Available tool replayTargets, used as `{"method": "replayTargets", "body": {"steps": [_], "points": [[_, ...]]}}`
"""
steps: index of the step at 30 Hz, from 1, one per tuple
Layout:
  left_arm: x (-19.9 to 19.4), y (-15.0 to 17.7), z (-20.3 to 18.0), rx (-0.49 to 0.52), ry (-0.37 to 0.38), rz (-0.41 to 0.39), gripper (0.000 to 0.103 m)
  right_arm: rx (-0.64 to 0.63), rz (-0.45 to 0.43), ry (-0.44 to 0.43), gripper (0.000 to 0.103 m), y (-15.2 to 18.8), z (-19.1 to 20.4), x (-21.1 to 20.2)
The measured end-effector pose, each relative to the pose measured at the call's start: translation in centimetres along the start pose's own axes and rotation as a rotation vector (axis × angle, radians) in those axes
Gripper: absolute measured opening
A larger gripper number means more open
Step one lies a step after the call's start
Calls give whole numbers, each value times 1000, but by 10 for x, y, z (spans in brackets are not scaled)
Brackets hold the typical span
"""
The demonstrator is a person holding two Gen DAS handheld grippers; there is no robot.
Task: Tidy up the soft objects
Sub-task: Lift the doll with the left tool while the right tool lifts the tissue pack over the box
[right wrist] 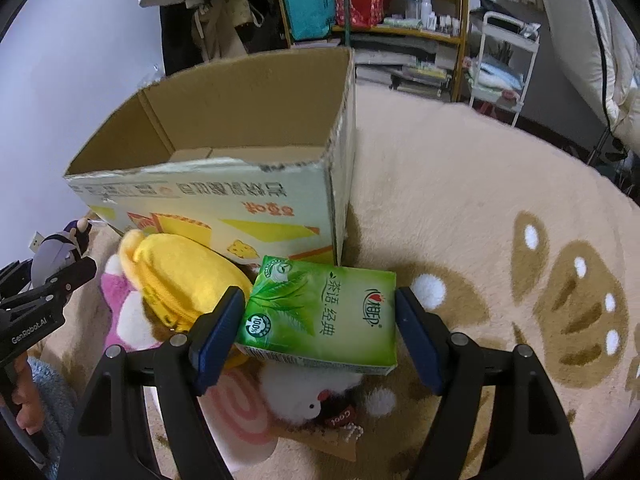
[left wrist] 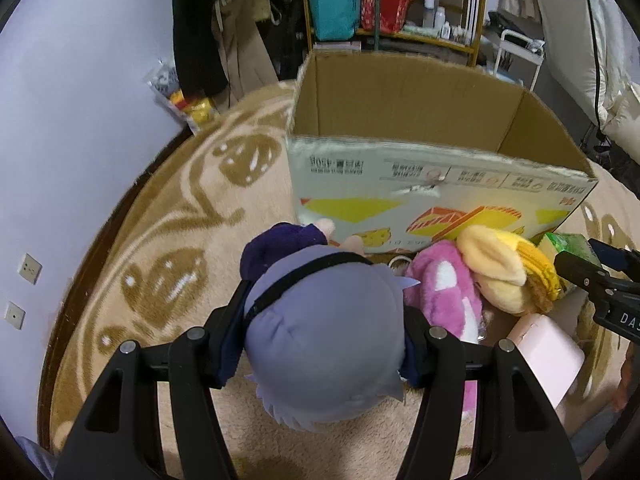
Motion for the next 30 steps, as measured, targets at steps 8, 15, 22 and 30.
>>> {"method": "replayTargets", "body": {"steps": [8,15,22,30], "points": [[-36,-11,9,-15,-22,-115,61,15,-137,-2,80,-14,0,-45],[-80,-25,13,1,-47,-260,61,26,-290,-23,80,-29,3,-97],[-121,-46,5,39,-32,-400,61,6,-445,-16,80,-47,3,-141],[-135,-76,-5,61,-32,-454,61,6,-540,-44,80,-69,3,-157]]}}
Point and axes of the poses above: each gripper's, at about its wrist camera, not at the fingertips, and x roughly the way its jaws point, z to its left, y to its underside, the point moved 10 cm from there along x, roughly the way its jaws point, and after that the axes turned 1 degree about -z, right-handed, at the moved point
